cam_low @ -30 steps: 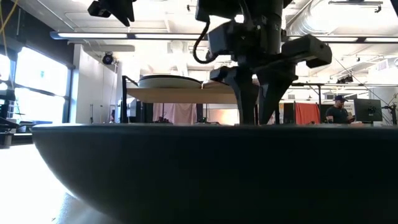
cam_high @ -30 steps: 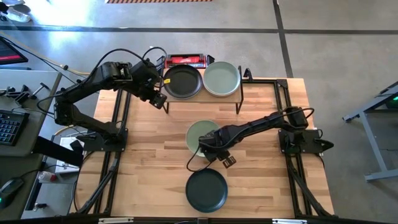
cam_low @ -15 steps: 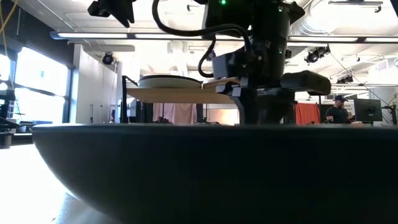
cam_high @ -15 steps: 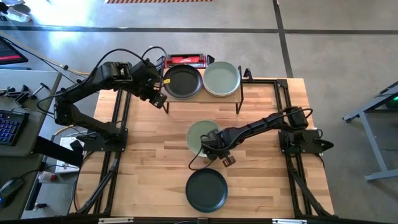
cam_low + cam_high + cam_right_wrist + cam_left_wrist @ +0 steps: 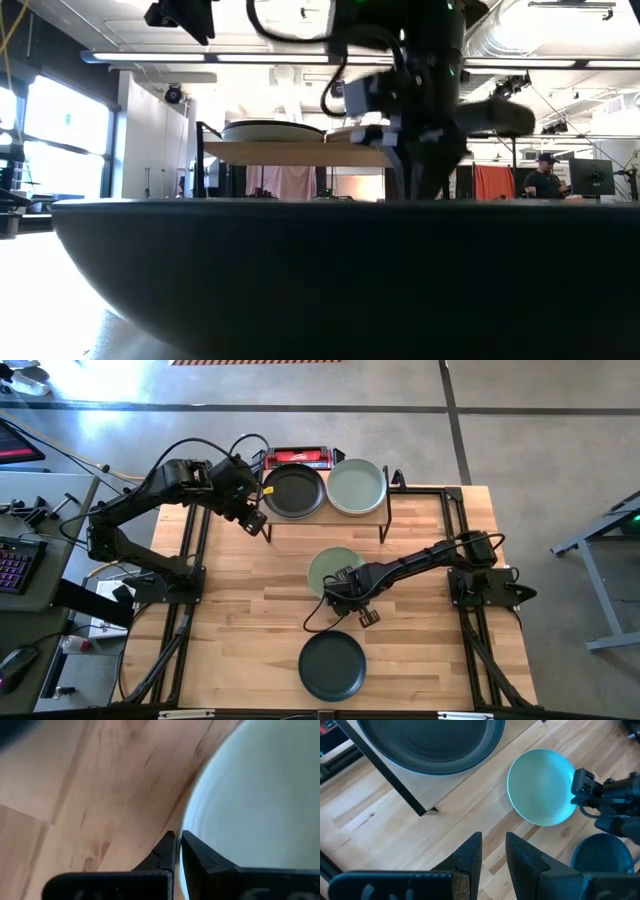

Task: Place and stack plates onto a shelf
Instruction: Stack the light green plate on top of the black plate on the shelf

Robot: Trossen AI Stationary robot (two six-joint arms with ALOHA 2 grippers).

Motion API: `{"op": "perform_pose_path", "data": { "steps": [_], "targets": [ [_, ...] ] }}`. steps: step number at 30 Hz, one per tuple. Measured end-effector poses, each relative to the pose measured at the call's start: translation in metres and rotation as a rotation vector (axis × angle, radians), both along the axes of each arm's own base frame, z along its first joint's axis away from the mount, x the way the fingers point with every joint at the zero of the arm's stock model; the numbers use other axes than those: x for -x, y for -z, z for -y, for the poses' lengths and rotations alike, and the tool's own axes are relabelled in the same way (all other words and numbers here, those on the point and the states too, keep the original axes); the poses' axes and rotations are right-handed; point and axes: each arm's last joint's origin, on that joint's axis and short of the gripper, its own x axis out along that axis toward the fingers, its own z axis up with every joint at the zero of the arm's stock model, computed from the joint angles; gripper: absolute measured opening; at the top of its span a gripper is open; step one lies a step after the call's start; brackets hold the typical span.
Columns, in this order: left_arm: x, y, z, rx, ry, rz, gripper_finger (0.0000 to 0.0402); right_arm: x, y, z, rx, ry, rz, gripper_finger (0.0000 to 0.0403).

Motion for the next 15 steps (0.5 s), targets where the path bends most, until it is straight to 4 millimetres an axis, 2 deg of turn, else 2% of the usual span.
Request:
{"op": "perform_pose_path", "data": {
  "steps": [5, 15],
  "targets": [
    [0.000, 0.000, 0.000, -0.011, 0.023, -0.008, 0.0074, -0.010, -0.026, -0.002, -0.008, -0.016, 0.052, 0.0001],
    [0.003, 0.002, 0.000, -0.031, 0.023, -0.052, 0.0074, -0.035, -0.102, -0.008, -0.079, -0.077, 0.244, 0.0000]
  ]
}}
